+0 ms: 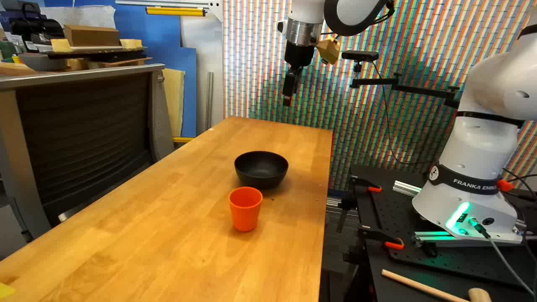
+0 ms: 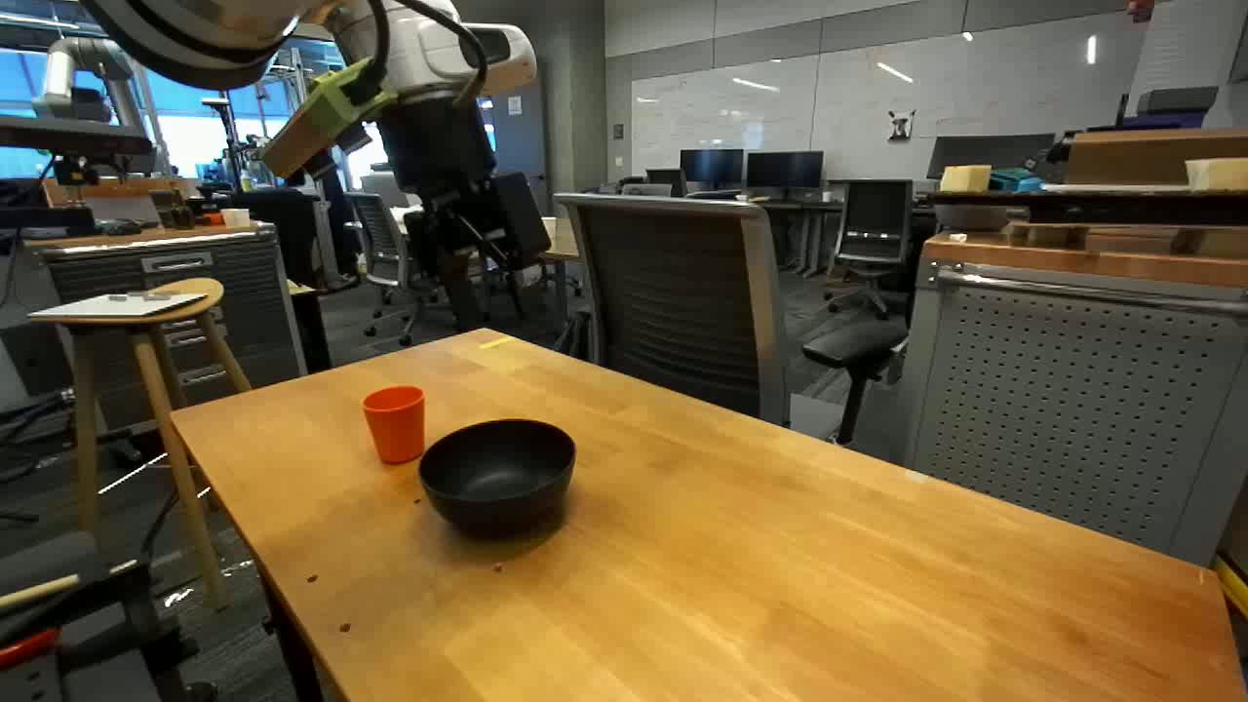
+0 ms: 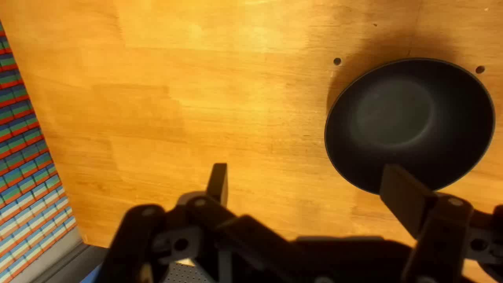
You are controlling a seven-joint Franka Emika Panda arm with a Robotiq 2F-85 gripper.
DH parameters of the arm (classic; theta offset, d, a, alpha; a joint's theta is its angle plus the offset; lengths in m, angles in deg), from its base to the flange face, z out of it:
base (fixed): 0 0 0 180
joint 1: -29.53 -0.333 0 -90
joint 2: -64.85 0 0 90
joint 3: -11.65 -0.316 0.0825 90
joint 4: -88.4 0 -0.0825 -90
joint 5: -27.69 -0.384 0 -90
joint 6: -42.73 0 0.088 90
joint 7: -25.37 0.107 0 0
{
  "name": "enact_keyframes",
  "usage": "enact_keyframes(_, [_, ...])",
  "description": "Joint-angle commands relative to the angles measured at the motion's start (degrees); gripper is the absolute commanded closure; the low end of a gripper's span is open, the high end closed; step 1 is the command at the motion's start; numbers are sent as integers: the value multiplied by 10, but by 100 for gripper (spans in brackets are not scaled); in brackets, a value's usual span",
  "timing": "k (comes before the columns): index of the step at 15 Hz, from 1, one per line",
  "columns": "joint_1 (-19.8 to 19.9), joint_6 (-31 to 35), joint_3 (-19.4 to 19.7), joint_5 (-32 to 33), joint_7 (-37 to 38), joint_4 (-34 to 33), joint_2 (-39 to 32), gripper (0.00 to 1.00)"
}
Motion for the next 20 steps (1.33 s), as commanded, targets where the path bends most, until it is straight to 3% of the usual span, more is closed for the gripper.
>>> enact_keyframes(1, [-9, -2, 8, 2, 1, -3, 0, 0])
enact_keyframes(3, [-9, -2, 8, 2, 1, -6, 1, 0])
enact_keyframes(6, [-26, -8, -4, -16, 10, -63, -58, 0])
enact_keyframes(13, [-103, -49, -28, -156, -35, -268, -243, 0])
enact_keyframes(20, [-105, -157, -62, -287, -124, -377, -393, 0])
